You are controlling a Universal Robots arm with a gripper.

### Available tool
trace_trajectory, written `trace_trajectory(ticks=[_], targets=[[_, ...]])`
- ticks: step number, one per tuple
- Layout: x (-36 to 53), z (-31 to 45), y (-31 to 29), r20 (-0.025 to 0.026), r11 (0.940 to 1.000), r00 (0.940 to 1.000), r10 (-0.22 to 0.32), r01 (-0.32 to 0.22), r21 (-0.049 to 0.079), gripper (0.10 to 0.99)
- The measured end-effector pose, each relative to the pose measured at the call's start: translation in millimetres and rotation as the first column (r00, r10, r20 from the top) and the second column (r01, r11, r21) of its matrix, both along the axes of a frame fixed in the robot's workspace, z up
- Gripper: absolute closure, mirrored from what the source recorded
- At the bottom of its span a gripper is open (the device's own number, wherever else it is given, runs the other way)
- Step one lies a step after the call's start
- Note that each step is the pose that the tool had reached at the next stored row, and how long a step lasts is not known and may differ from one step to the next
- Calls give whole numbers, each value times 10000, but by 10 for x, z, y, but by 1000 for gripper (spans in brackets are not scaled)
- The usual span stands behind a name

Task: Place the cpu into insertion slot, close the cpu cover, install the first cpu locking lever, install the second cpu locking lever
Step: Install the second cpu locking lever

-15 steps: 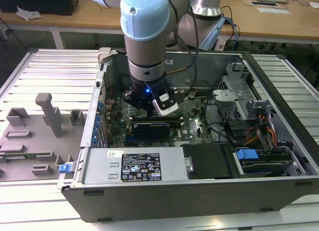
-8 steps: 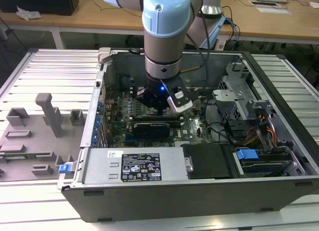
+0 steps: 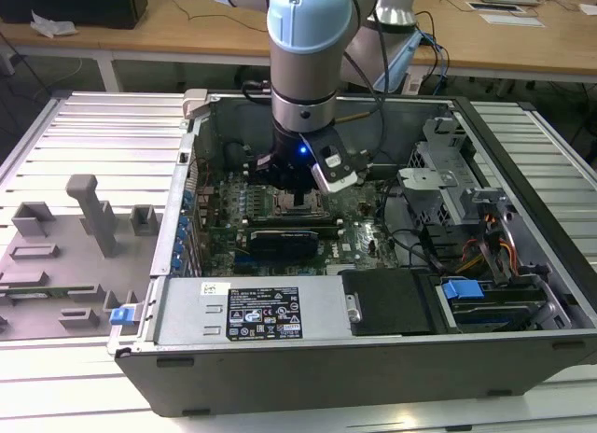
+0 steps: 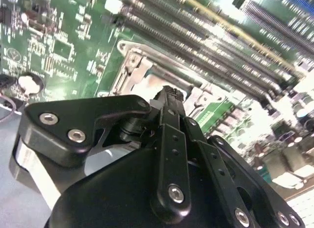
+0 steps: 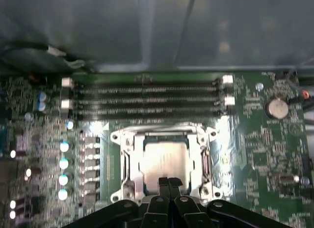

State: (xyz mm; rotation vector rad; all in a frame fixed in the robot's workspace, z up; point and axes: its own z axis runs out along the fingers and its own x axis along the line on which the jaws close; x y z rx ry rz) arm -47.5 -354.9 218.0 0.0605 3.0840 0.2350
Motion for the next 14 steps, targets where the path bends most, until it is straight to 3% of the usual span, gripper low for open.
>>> trace_trajectory(ticks=[3, 6, 14], targets=[[0, 36, 56, 1, 10000, 10000, 1, -1, -59, 980], [1, 127, 89, 1, 9998, 10000, 2, -2, -199, 980], [1, 127, 90, 1, 9998, 10000, 2, -2, -219, 980]])
